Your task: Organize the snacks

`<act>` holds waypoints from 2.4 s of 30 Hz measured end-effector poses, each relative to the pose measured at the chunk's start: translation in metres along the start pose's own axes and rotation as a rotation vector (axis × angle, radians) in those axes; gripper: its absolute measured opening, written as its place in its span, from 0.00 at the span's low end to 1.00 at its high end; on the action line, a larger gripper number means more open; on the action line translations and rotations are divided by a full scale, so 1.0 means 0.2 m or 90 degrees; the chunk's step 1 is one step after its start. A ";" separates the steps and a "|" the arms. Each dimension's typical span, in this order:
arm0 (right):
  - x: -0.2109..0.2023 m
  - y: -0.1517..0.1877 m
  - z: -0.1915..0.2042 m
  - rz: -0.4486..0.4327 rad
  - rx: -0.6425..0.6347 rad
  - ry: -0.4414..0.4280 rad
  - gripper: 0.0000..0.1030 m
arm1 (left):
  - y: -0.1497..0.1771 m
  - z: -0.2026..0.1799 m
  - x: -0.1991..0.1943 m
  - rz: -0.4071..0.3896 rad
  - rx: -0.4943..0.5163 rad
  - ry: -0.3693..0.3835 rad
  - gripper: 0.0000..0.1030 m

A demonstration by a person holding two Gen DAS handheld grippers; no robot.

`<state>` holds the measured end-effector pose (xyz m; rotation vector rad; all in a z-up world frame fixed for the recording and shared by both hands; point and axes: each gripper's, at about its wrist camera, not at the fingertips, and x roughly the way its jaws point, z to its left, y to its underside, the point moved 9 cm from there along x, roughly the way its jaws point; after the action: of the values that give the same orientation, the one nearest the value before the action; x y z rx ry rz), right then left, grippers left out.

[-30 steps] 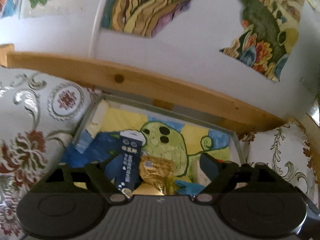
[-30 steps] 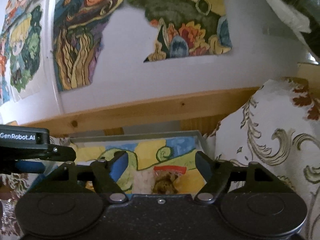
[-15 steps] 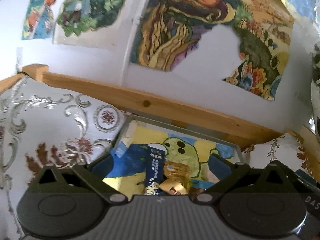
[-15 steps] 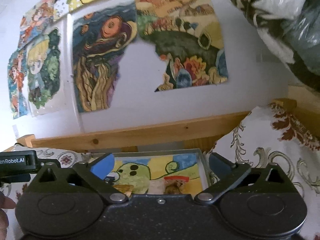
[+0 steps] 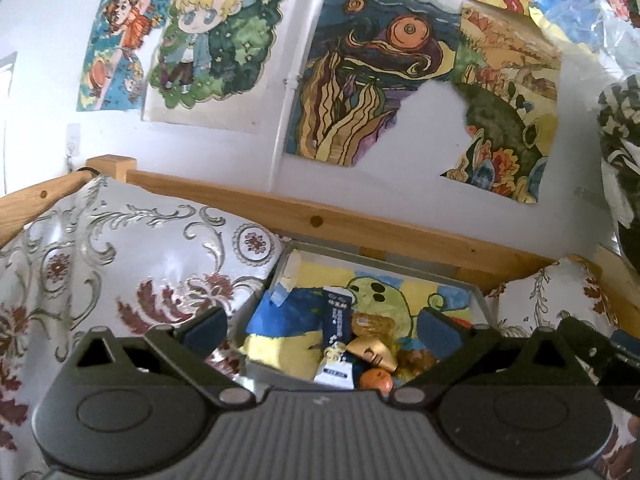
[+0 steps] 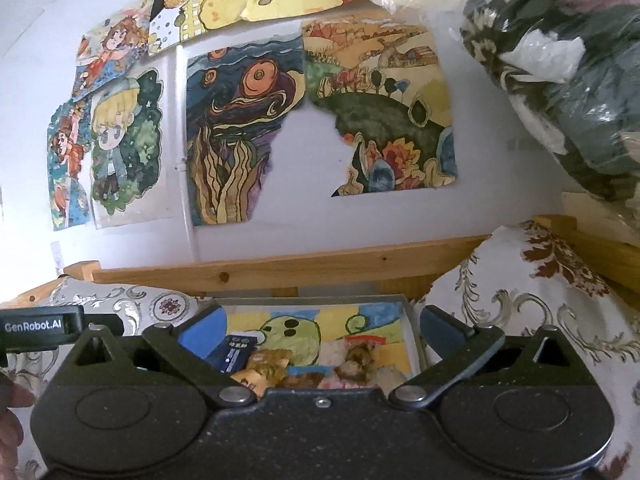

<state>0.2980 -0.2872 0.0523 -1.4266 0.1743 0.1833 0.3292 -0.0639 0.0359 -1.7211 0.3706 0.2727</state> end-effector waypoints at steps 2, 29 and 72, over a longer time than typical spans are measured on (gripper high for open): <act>-0.05 0.02 0.00 -0.001 0.000 0.002 0.99 | 0.03 0.02 -0.05 -0.003 0.000 -0.002 1.00; -0.55 0.31 0.10 0.045 -0.007 0.023 0.99 | 0.36 0.24 -0.52 -0.024 0.016 -0.014 1.00; -0.74 0.62 0.23 0.149 -0.036 0.029 0.99 | 0.68 0.37 -0.71 0.051 0.051 -0.041 1.00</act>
<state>0.1264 -0.2278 -0.0270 -1.4665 0.3769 0.3495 0.1465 0.0012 -0.0458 -1.6169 0.3984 0.3649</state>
